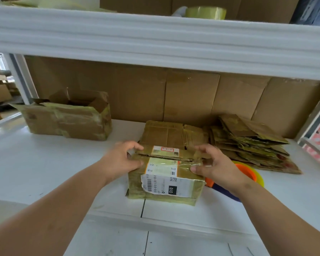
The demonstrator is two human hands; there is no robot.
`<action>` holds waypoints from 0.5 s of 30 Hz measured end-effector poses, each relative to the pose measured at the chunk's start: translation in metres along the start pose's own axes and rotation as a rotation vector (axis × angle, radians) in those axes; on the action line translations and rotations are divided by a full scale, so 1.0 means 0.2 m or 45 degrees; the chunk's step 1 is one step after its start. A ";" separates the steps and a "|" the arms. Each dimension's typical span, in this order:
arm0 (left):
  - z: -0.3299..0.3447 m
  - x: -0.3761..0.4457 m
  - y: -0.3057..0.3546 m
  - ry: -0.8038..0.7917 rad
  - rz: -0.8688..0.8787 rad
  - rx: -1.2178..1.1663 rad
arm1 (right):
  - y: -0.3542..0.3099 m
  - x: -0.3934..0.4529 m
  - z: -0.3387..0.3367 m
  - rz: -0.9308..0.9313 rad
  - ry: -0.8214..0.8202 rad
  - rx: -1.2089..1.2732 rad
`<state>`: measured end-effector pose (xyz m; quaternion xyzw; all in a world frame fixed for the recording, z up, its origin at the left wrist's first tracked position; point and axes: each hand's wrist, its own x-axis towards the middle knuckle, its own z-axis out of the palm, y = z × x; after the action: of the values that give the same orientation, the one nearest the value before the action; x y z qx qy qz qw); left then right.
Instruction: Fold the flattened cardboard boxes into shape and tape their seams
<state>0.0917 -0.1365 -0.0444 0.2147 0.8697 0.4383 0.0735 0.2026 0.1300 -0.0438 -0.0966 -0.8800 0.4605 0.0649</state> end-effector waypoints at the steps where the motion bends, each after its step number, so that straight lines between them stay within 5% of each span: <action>1: 0.01 0.00 -0.02 0.028 0.007 0.022 | 0.01 0.00 0.00 0.002 0.023 -0.046; 10: 0.06 -0.01 -0.10 -0.242 0.032 -0.117 | 0.06 -0.01 -0.04 -0.188 -0.045 -0.709; 15: 0.03 0.01 -0.10 -0.364 0.027 -0.035 | 0.06 -0.04 -0.02 -0.194 -0.079 -0.800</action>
<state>0.0847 -0.1419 -0.0631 0.2830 0.8420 0.4158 0.1951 0.2120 0.1377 -0.0518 -0.0316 -0.9854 0.1627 0.0395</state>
